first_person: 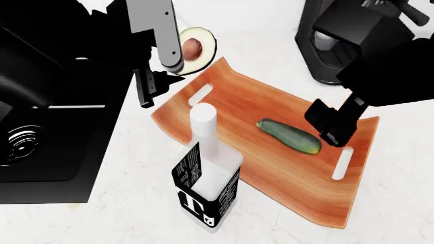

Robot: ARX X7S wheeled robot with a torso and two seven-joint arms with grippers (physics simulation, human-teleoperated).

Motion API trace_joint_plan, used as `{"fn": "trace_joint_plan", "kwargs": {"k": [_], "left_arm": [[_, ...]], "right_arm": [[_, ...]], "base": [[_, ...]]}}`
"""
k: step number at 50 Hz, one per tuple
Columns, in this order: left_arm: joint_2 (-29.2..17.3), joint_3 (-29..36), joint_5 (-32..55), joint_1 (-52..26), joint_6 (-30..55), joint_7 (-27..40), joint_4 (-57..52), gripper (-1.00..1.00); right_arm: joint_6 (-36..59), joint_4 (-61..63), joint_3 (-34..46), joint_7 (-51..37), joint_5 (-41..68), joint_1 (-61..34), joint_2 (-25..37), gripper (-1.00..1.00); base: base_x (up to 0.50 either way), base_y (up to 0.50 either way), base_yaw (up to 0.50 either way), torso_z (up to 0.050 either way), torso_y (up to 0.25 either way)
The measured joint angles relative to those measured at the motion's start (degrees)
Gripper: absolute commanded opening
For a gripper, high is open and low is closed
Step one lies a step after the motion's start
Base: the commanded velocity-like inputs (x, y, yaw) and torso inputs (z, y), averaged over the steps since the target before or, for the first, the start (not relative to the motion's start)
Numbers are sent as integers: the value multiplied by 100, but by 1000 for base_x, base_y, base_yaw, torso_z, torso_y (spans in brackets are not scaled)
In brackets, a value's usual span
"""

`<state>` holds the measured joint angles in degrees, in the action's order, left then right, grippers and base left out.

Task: Pick up the fruits and vegetables and place them in the sink. Turn on the sink faucet to wash them. Then turn the sink off and put them in the tray.

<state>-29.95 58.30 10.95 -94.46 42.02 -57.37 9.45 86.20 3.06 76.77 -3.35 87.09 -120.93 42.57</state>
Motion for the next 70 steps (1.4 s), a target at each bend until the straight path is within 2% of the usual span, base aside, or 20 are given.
{"fn": "trace_joint_plan", "kwargs": {"k": [9,17,39,51,70], "left_arm": [[463,403,-154,-219,-687,-514,967,-100],[1056,621,-263,-447,-1397,-833,2206,-100],[2579,997,-434,-749,-3089,-1196,5310,-100],[2868,1614,-127,-684,-3383,-1211,5812,-100],[2975,2537,605,-603,-3470,-1108,5895,-100]], "right_arm": [[-38,100,-107,-441,334,-154,182,100],[-87,165,-161,-744,541,-271,279,100],[-212,370,-214,-1289,945,-426,521,100],[-263,440,-192,-1447,1080,-433,612,100],[-286,458,-148,-1529,1166,-478,667,100]], "base": [[0,0,0,0,0],[0,0,0,0,0],[0,0,0,0,0],[0,0,0,0,0],[0,0,0,0,1]]}}
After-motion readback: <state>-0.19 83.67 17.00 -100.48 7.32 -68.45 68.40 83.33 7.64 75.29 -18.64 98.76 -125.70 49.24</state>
